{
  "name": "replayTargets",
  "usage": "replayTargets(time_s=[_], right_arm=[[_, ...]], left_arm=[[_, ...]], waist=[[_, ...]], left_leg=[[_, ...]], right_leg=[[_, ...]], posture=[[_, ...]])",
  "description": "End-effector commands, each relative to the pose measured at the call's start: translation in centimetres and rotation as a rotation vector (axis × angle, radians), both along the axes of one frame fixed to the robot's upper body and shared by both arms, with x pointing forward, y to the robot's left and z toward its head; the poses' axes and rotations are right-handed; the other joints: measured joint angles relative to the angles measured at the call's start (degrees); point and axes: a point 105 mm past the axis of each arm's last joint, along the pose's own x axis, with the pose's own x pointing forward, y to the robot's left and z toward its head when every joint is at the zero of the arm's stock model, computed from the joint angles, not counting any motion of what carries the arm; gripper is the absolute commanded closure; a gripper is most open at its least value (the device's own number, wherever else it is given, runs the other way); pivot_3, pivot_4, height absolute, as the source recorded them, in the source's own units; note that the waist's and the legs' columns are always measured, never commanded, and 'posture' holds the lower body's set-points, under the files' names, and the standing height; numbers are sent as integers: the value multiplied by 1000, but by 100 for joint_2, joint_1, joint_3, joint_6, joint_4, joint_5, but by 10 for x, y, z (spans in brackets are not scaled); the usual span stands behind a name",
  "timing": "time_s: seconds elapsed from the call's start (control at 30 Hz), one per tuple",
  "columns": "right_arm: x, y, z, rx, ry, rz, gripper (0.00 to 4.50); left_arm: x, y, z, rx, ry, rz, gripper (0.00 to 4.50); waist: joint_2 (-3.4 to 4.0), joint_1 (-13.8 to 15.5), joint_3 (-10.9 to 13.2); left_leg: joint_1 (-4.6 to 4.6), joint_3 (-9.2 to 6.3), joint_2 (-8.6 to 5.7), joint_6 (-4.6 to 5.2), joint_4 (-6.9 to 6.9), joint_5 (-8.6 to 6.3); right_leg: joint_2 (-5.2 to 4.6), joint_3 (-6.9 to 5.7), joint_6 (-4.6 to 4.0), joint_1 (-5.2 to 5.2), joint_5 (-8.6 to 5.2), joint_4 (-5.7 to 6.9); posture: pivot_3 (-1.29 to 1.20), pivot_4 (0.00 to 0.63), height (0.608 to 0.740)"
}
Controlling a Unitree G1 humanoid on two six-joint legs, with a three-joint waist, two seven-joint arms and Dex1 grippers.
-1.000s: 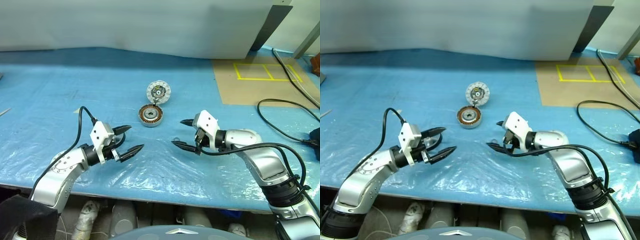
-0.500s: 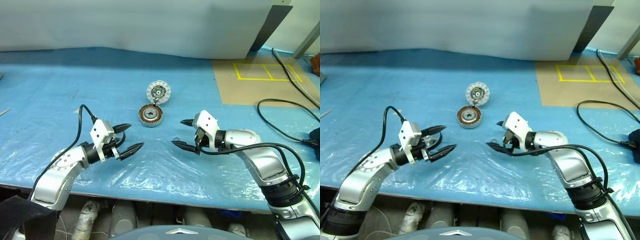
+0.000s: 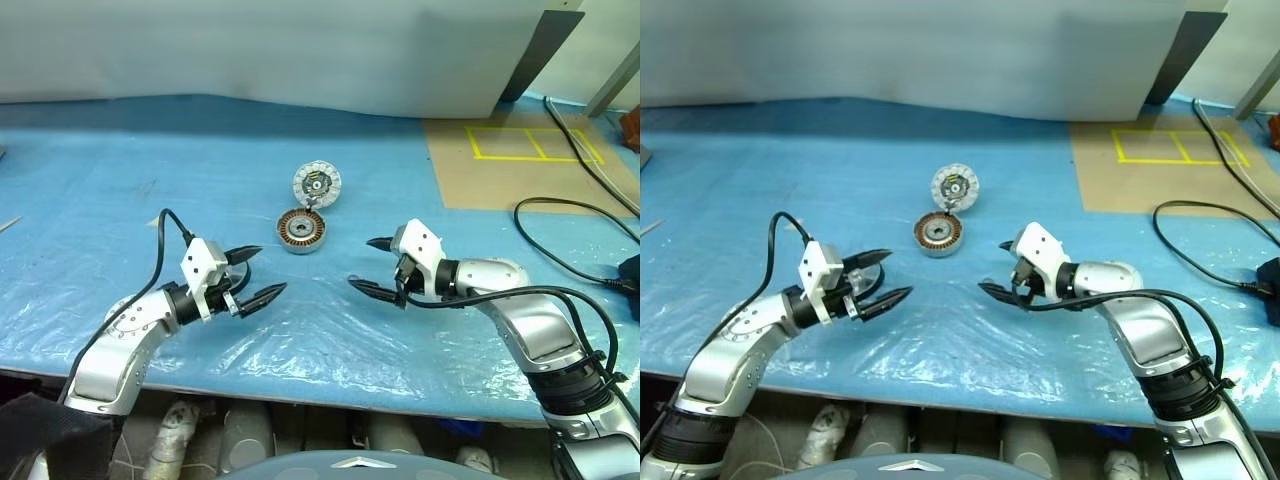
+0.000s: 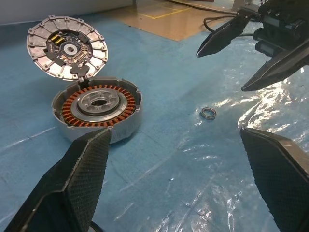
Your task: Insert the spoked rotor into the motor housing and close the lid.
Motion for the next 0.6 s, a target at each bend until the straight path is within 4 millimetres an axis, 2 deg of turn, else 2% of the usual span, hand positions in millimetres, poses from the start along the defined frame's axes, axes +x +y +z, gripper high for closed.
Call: replayTargets(time_s=[0.03,0.3,0.6], right_arm=[[-2,-1,13,11,-38,14,25],[-5,0,11,12,-31,12,25],[-7,1,8,18,-28,0,25]], left_arm=[[-3,-4,5,-3,-28,-20,0],[-5,-11,9,-4,-33,-38,0],[-4,-7,6,16,-24,-47,0]], waist=[[0,2,0],[0,4,0],[0,3,0]], left_leg=[[0,0,0,0,0,0],[0,0,0,0,1,0],[1,0,0,0,1,0]], right_leg=[[0,0,0,0,0,0],[0,0,0,1,0,1],[0,0,0,1,0,1]], posture=[[0,150,740],[0,150,740],[0,150,740]])
